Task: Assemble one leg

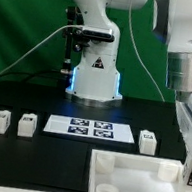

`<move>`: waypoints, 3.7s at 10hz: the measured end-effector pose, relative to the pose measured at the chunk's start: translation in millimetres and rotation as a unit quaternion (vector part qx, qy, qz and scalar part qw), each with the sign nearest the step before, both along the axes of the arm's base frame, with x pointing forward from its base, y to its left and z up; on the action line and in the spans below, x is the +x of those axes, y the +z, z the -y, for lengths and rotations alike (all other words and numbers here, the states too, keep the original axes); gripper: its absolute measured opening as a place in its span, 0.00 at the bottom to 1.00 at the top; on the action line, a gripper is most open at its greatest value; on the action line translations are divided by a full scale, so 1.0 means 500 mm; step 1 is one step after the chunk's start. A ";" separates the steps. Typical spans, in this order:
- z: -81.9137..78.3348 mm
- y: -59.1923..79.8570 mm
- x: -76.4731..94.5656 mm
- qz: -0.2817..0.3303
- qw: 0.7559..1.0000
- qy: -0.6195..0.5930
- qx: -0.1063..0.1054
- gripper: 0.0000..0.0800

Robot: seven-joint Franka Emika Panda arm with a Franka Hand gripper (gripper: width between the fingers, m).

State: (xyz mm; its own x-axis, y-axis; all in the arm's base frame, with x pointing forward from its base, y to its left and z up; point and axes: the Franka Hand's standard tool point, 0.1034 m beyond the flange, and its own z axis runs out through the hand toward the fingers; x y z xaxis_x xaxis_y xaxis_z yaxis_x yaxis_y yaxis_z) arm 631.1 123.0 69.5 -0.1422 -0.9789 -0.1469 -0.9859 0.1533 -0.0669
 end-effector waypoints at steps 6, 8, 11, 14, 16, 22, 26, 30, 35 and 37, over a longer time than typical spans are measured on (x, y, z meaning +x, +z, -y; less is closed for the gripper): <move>-0.003 -0.005 -0.007 0.034 0.944 0.327 -0.034 0.81; -0.002 -0.005 -0.007 0.048 0.901 0.429 -0.043 0.81; -0.002 0.004 -0.003 0.051 0.774 0.628 -0.071 0.81; -0.001 0.002 -0.008 0.039 0.830 0.553 -0.062 0.46; -0.002 0.001 -0.008 0.029 0.893 0.447 -0.053 0.37; -0.030 -0.007 -0.002 -0.004 1.000 0.008 0.007 0.37; -0.032 -0.010 0.000 0.015 0.999 0.046 0.006 0.60; -0.017 -0.013 -0.003 0.060 0.919 0.389 -0.031 0.81; -0.004 -0.002 0.011 0.086 0.682 0.721 -0.087 0.81; -0.006 -0.004 0.010 0.082 0.722 0.682 -0.082 0.49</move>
Offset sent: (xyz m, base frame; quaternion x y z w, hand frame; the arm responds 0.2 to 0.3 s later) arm -0.0010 0.0152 0.0046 -0.0456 0.0338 -0.5859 0.8084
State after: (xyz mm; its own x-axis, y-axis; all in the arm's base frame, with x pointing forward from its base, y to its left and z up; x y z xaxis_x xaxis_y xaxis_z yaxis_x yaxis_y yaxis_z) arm 635.9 126.0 67.3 0.9769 -0.1973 0.0822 -0.1881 -0.9763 -0.1072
